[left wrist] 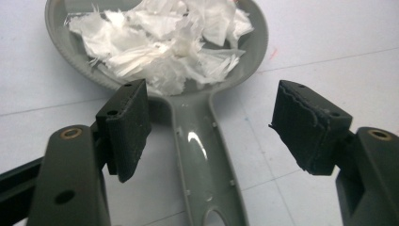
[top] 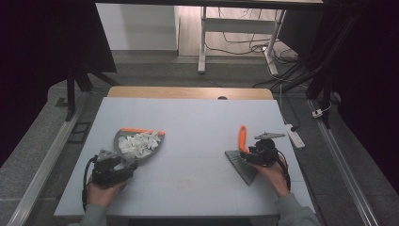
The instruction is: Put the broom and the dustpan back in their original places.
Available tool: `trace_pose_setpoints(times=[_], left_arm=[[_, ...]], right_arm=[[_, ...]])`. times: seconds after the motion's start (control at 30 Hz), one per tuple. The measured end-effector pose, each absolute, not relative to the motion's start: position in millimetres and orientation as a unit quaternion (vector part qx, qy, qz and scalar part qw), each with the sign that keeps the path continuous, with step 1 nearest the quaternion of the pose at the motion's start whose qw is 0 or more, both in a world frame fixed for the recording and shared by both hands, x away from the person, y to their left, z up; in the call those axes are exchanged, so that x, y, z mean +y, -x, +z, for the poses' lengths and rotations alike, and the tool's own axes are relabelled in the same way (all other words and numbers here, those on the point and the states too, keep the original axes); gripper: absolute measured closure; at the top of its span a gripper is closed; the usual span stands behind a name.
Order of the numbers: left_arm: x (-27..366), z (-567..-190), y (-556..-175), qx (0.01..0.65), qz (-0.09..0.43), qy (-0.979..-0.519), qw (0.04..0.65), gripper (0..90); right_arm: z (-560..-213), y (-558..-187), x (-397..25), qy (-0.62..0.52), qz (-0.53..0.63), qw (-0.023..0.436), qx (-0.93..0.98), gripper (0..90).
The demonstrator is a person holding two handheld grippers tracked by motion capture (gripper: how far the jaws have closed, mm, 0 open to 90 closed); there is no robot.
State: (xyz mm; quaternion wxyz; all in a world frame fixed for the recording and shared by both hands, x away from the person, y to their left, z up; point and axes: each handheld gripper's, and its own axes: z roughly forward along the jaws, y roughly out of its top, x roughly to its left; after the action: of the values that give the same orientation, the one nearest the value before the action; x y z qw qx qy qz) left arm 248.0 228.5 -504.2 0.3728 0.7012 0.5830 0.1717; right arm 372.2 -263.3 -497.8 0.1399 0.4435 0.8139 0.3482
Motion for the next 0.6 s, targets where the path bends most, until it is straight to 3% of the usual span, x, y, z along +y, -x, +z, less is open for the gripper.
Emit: trace_pose_setpoints(times=[0.33,0.6], left_arm=[[211,-493,-245,0.494,0.18,-0.758,0.387,31.8],[211,-497,-259,0.461,0.159,-0.788,0.376,31.6]], right_arm=[[-492,-356,-261,-0.391,0.376,0.132,0.83,48.9],[-490,-340,-261,-0.359,0.399,0.14,0.832,48.9]])
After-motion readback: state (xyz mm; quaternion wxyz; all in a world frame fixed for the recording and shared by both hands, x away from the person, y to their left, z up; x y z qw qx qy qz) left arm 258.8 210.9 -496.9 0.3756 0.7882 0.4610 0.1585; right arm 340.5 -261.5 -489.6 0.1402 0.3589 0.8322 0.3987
